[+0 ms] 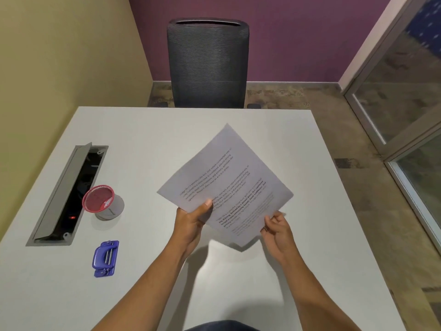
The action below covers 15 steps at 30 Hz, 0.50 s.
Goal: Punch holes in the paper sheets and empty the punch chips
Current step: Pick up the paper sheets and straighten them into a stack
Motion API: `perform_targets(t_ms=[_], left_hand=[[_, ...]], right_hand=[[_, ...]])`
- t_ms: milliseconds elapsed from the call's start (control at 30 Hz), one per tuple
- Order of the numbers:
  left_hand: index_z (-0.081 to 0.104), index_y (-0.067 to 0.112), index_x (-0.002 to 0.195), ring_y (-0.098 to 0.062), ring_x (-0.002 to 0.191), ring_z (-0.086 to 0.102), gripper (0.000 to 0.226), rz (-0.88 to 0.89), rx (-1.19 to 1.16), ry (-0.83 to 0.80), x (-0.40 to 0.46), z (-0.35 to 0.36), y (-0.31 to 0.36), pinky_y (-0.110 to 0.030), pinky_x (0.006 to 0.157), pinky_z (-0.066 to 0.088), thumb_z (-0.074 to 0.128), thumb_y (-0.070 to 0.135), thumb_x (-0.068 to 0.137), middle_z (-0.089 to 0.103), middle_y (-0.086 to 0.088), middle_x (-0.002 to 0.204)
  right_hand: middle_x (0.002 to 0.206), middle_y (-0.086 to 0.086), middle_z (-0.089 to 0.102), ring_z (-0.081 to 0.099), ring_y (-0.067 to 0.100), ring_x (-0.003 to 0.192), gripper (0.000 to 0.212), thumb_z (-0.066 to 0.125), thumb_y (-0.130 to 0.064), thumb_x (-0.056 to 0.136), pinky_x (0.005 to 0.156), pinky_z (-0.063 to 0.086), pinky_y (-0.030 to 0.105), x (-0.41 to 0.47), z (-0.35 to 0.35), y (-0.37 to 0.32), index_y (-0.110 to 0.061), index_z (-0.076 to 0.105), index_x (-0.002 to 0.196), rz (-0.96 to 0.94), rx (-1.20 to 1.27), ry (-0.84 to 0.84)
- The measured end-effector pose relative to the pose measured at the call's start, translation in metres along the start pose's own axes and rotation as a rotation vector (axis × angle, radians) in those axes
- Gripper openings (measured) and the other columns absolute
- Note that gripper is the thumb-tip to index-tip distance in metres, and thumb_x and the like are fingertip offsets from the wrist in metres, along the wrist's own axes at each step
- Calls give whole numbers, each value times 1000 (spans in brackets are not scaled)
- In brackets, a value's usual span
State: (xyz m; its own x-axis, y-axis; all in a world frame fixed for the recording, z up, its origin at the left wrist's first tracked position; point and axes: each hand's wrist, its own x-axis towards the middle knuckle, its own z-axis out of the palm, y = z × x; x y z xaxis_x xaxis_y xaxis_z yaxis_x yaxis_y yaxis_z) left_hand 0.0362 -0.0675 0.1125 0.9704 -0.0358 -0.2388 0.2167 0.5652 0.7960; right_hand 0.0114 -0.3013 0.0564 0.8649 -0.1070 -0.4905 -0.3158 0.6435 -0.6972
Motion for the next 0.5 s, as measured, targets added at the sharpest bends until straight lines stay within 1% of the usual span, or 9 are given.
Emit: perform_targets(t_ms=[67,100,200,233,267,333,367,433,500], left_hand=[[61,19,125,-32,116,63,52,-6,32,16,-1,-3,-2,-38,83,56,74,6,77,66,-13,126],[62,21,123,-31,115,63,51,-3,46,18,-2,-5,-2,-36,82,56,74,5,76,67,-11,125],[62,20,125,-25,115,65,52,17,35,18,-1,-16,3,-37,86,56,72,3,77,67,-8,126],[64,18,124,-24,113,66,50,23,40,33,0,-22,6,-38,87,56,73,2,77,68,-9,124],[68,16,118,-25,108,68,45,21,55,61,1,-27,9,-39,86,57,74,3,75,71,-9,120],[75,16,97,-27,92,71,29,1,135,145,3,-43,15,-38,77,58,78,7,70,76,-9,102],[75,16,89,-29,87,71,24,-5,190,176,4,-51,17,-37,74,58,80,8,68,76,-8,95],[73,16,87,-28,85,70,24,-11,314,182,5,-69,21,-39,77,56,83,11,66,77,-8,91],[74,17,92,-26,90,72,32,-26,464,113,6,-81,26,-39,82,56,85,21,63,77,-8,96]], right_hand=[[105,5,75,68,20,102,27,46,9,94,83,58,31,0,-1,-7,-9,58,111,-18,-32,11],[105,3,76,70,17,99,29,47,9,94,79,59,29,0,-2,-10,-10,59,113,-28,-65,16],[101,-1,77,72,12,94,31,49,10,93,74,59,26,0,-3,-20,-12,61,111,-60,-147,51],[100,-2,77,72,11,93,31,49,11,93,73,59,25,1,-4,-24,-12,61,110,-75,-168,64],[99,-3,78,72,10,92,31,49,12,93,72,59,24,2,-5,-27,-12,61,109,-91,-187,73],[96,-4,78,73,8,89,33,48,14,93,71,58,22,4,-9,-32,-12,61,108,-125,-235,80],[96,-4,78,73,8,89,33,49,14,92,71,58,22,4,-10,-35,-12,61,108,-141,-265,78],[99,-3,76,72,8,88,32,52,12,92,69,57,20,4,-13,-40,-12,62,110,-165,-338,70],[101,0,74,72,7,84,29,55,10,92,65,55,18,6,-13,-42,-12,62,109,-184,-431,63]])
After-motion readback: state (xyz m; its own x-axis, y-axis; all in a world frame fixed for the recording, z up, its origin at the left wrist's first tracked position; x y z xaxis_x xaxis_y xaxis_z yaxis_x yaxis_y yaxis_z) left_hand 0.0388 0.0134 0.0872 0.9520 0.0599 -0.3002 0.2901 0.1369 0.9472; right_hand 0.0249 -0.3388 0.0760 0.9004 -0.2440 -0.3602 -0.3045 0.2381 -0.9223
